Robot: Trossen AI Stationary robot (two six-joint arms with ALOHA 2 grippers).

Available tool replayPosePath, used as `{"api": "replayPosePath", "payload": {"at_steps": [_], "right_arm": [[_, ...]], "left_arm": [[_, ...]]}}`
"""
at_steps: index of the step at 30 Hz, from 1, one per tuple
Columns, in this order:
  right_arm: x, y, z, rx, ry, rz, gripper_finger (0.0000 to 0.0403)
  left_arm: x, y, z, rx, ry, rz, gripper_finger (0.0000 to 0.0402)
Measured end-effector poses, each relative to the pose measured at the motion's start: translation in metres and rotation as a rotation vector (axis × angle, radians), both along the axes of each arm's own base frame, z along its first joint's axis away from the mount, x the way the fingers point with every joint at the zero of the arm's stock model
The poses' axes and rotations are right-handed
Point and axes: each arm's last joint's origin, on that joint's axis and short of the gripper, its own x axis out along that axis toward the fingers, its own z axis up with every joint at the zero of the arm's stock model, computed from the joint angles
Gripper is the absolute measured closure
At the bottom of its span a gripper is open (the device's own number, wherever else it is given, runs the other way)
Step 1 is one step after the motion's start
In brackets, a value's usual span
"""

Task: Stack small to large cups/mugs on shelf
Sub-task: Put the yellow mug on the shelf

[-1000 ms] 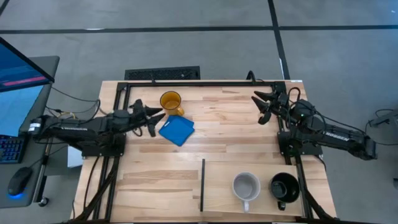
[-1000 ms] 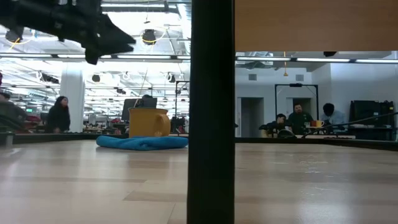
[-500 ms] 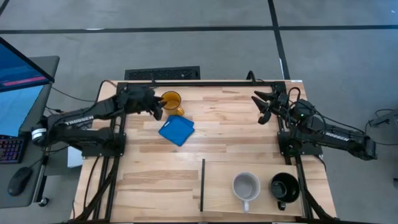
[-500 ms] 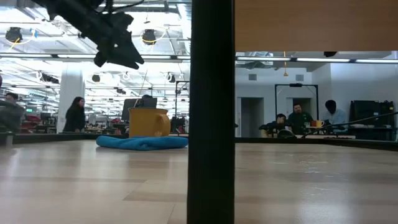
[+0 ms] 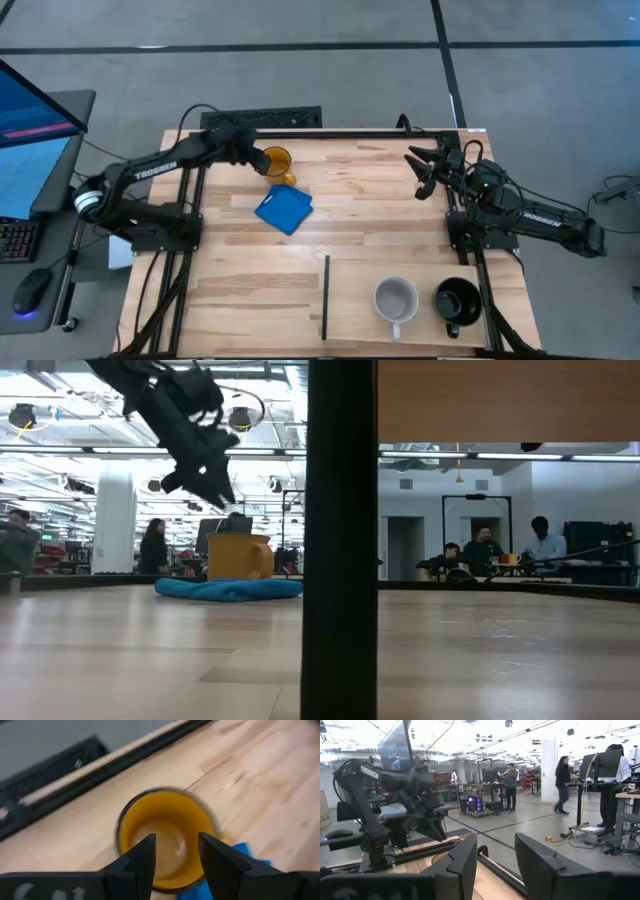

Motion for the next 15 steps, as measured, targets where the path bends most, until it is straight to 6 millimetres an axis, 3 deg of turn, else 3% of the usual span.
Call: {"api": "replayPosePath", "payload": {"at_steps": [9,15], "right_arm": [[0.000,0.000,0.000,0.000,0.000,0.000,0.0248],[0.000,0.000,0.000,0.000,0.000,0.000,0.0248]], "left_arm": [[0.004,0.033,-0.010,-0.053,0.089,0.075,0.0264],[0.007,0.038,-0.006,-0.038,0.089,0.074,0.0264]]}}
